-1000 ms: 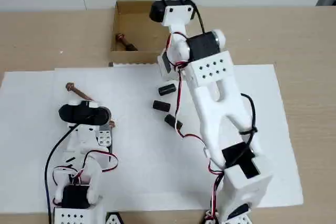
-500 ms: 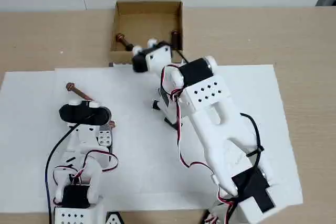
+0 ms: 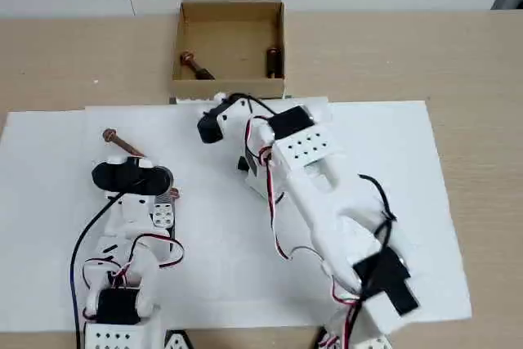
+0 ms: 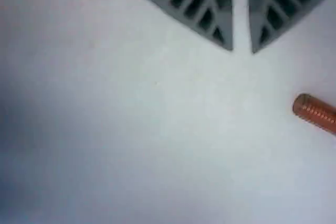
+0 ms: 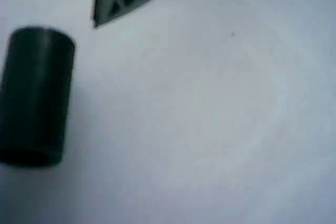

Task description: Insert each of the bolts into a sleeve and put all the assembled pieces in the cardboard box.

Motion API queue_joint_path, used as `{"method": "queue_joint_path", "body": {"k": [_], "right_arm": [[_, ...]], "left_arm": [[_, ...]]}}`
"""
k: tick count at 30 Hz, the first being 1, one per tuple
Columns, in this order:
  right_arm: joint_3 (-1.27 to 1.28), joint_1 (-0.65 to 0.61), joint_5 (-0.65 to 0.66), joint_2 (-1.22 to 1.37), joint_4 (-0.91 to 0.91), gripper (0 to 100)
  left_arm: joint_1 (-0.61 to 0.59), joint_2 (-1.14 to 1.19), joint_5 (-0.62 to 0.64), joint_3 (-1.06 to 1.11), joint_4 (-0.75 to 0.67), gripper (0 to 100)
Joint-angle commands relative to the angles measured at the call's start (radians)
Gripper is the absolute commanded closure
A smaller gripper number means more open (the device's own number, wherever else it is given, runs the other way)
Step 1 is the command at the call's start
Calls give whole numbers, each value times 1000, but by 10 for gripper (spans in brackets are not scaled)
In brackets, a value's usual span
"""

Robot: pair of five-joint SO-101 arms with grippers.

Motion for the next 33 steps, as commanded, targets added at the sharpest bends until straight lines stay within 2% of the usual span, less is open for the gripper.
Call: {"method": "queue_joint_path", "body": {"k": [1,14,20,26,33], "right_arm": [[-3,-4,14,27,-45,837],[-3,-5,14,168,-105,841],[-5,-7,17,213,-145,988],[-5,-7,37,206,-139,991],[-117,-4,-18,62,-4,991]], "left_arm": [[-5,-6,-8,-4,6,993],[-5,-6,-8,-4,6,993],[-5,-6,-8,-4,6,993],[-5,-6,-8,-4,6,993],[-3,-6,-8,-4,6,993]]}}
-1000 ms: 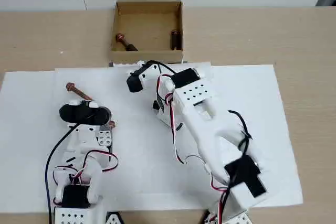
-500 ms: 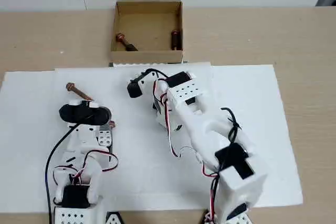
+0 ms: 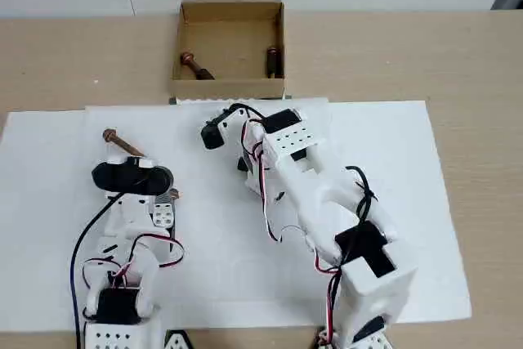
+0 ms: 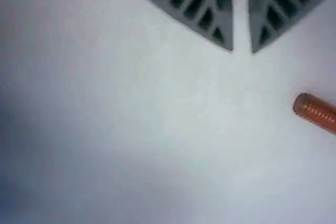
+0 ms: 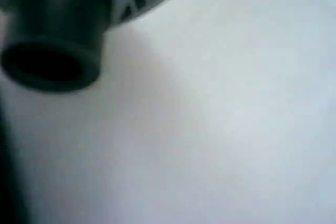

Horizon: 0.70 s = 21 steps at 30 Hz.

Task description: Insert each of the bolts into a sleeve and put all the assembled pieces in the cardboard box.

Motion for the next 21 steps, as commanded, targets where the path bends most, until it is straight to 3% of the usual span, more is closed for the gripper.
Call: {"method": "queue_joint_path", "body": {"k": [1,8,16,21], "right_arm": [[-104,-4,-38,-136,85,991],[-150,16,-58,-321,272,992],[-138,134,-374,-530,346,992],[-49,257,-442,-605,349,992]], "left_arm": [[-3,-6,-8,-4,6,993],[-3,-6,-9,-4,8,993],[-15,5,-8,-220,135,993],[-21,149,-3,-386,216,993]]}}
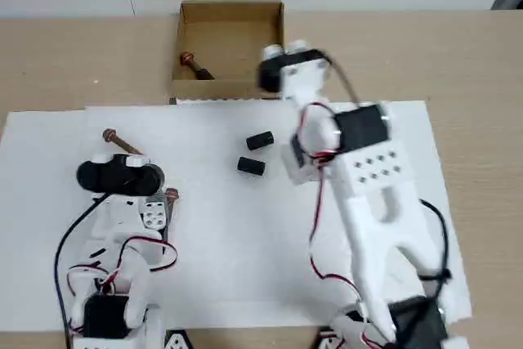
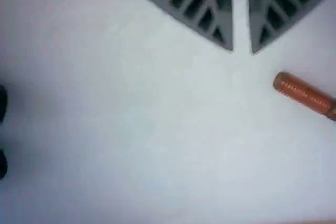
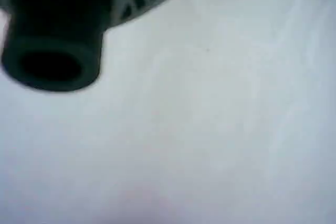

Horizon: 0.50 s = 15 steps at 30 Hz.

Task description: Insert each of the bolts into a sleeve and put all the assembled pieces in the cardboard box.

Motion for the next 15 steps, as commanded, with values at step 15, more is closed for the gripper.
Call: {"method": "queue_joint_path", "body": {"k": [15], "right_arm": [[183,298,-46,-137,5,992]], "left_arm": [[-302,1049,189,-771,12,993]]}}
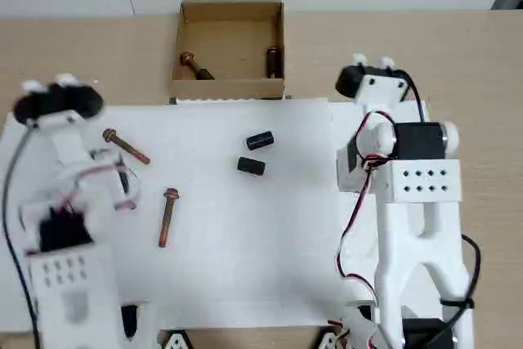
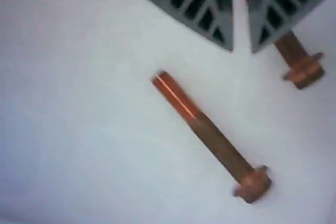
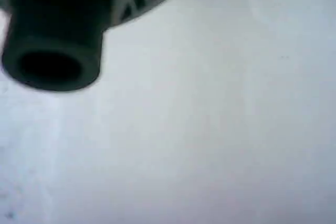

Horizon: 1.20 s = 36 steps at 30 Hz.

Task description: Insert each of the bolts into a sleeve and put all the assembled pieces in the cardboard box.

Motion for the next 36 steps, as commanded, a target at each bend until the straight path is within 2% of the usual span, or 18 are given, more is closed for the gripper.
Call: {"method": "queue_joint_path", "body": {"k": [1,6,14,28,36], "right_arm": [[5,45,-12,-38,2,992],[5,90,-12,-38,2,992],[5,116,-12,-38,2,992],[5,116,-14,-35,2,992],[5,116,-14,-36,2,992]], "left_arm": [[-48,152,69,-143,25,993],[-71,304,189,-186,100,993],[-72,488,379,-205,86,993],[-74,652,390,-325,86,988],[-89,680,391,-325,80,915]]}}
